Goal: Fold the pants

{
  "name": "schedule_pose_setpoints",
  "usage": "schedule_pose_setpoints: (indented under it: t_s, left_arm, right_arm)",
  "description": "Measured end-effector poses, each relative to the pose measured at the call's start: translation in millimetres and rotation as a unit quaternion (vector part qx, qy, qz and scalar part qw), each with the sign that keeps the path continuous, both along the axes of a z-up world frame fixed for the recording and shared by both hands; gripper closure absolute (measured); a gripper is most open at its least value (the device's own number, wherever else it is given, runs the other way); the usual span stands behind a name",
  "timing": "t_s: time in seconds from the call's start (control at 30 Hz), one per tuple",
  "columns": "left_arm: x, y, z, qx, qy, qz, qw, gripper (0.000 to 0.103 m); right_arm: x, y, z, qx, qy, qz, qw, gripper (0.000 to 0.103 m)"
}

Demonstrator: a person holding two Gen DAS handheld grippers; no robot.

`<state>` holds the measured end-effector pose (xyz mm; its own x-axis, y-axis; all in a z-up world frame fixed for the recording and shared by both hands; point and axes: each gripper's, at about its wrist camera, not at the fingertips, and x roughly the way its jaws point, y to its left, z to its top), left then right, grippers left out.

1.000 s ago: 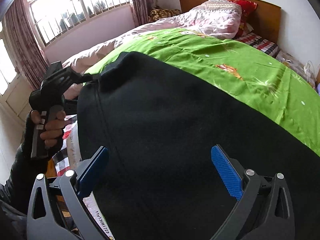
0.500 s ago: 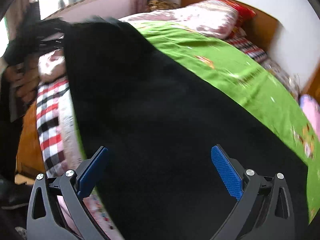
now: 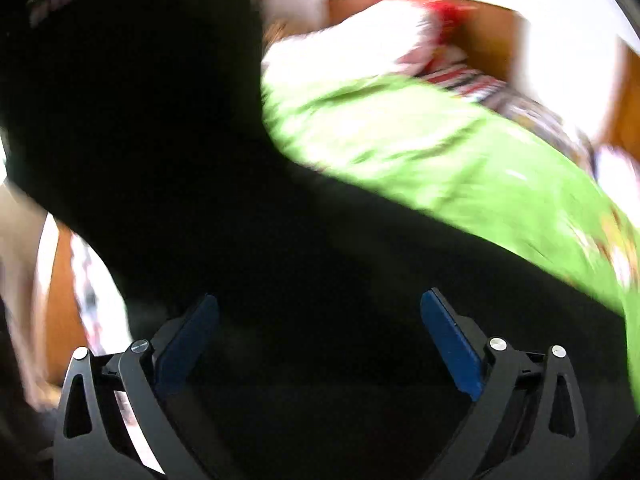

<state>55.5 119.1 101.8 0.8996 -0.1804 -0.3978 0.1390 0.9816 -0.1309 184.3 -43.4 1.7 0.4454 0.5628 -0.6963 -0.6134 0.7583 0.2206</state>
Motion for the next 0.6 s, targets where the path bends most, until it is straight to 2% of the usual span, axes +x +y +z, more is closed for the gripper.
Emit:
schedule_pose_setpoints:
  t_s: [0.03, 0.1, 0.17, 0.2, 0.27, 0.33, 0.4, 0.43, 0.5, 0.6]
  left_arm:
    - [3, -13, -7, 0.009, 0.004, -0.011, 0.9999, 0.083]
    - [19, -52, -39, 0.003, 0.050, -0.075, 0.9959, 0.086]
    - [28, -81, -67, 0.019, 0.083, -0.102, 0.9911, 0.086]
    - [29, -95, -84, 0.033, 0.100, -0.116, 0.9877, 0.086]
    - [26, -104, -107, 0.031, 0.121, -0.146, 0.9814, 0.085]
    - [14, -97, -112, 0.026, 0.111, -0.148, 0.9823, 0.073]
    - [-3, -69, -105, 0.003, 0.086, -0.130, 0.9878, 0.050]
    - [-12, -54, -100, -0.010, 0.071, -0.115, 0.9908, 0.044]
    - [-26, -12, -89, -0.034, 0.045, -0.051, 0.9971, 0.020]
    - [-33, 44, -84, -0.054, 0.044, 0.031, 0.9971, 0.019]
  right_arm:
    - [-1, -27, 5, 0.017, -0.001, -0.034, 0.999, 0.005]
    - [-6, -87, 14, 0.043, -0.005, -0.114, 0.993, 0.005]
    - [-20, -141, 18, 0.063, -0.001, -0.180, 0.982, 0.005]
    - [-27, -157, 18, 0.071, 0.001, -0.194, 0.978, 0.005]
    - [-42, -180, 18, 0.087, 0.003, -0.209, 0.974, 0.005]
    - [-57, -194, 14, 0.106, 0.008, -0.206, 0.973, 0.005]
    - [-62, -192, 10, 0.124, 0.020, -0.196, 0.973, 0.005]
    - [-66, -186, 8, 0.138, 0.030, -0.183, 0.973, 0.005]
    - [-62, -160, -1, 0.179, 0.059, -0.145, 0.971, 0.005]
    - [-63, -113, -13, 0.240, 0.115, -0.071, 0.961, 0.005]
